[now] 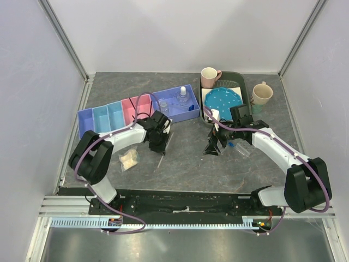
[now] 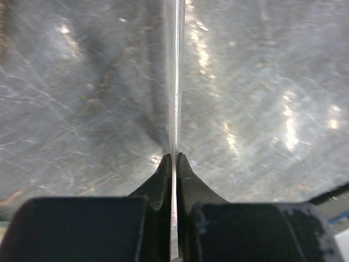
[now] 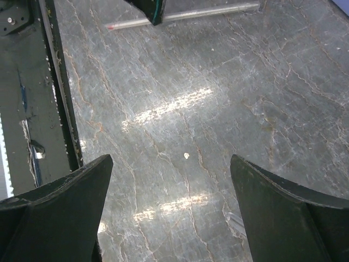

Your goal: Organize the chemistry lab equipment

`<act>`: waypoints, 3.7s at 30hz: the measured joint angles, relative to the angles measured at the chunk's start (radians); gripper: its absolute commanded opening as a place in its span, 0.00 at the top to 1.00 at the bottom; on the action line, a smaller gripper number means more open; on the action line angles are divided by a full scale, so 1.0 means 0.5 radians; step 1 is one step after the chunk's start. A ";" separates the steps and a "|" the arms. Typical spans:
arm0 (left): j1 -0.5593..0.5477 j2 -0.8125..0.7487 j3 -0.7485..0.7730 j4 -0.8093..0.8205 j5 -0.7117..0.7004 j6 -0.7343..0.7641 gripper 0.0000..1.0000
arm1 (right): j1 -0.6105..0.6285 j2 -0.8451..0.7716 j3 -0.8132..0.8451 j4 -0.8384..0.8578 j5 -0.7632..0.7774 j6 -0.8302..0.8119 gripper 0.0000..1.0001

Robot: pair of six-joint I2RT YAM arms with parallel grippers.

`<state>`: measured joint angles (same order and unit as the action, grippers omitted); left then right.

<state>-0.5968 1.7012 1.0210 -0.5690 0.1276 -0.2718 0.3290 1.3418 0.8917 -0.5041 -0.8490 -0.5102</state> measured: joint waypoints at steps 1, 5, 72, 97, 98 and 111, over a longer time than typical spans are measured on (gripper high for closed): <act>-0.001 -0.037 -0.031 0.040 0.050 -0.011 0.98 | 0.000 0.000 -0.009 0.010 -0.011 0.023 0.04; -0.002 -0.188 -0.138 0.215 0.230 -0.117 0.98 | 0.000 0.000 -0.066 0.114 -0.071 0.169 0.03; 0.012 -0.920 -0.378 1.669 0.166 -1.497 0.55 | 0.249 0.436 0.050 2.190 -0.357 2.982 0.97; 0.192 -1.192 -0.388 1.263 0.176 -1.331 0.98 | 0.277 0.445 0.264 1.569 -0.443 2.207 0.33; 0.228 -1.225 -0.388 1.205 0.183 -1.297 0.98 | 0.277 0.444 0.302 1.466 -0.446 2.100 0.33; 0.895 -1.380 -0.321 0.255 0.225 -0.498 0.98 | 0.275 0.430 0.371 0.684 -0.369 1.241 0.32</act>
<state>-0.1493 1.0111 0.8604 -0.4416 0.2401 -0.5209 0.4667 1.5566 1.0771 -0.1619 -1.0336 0.1104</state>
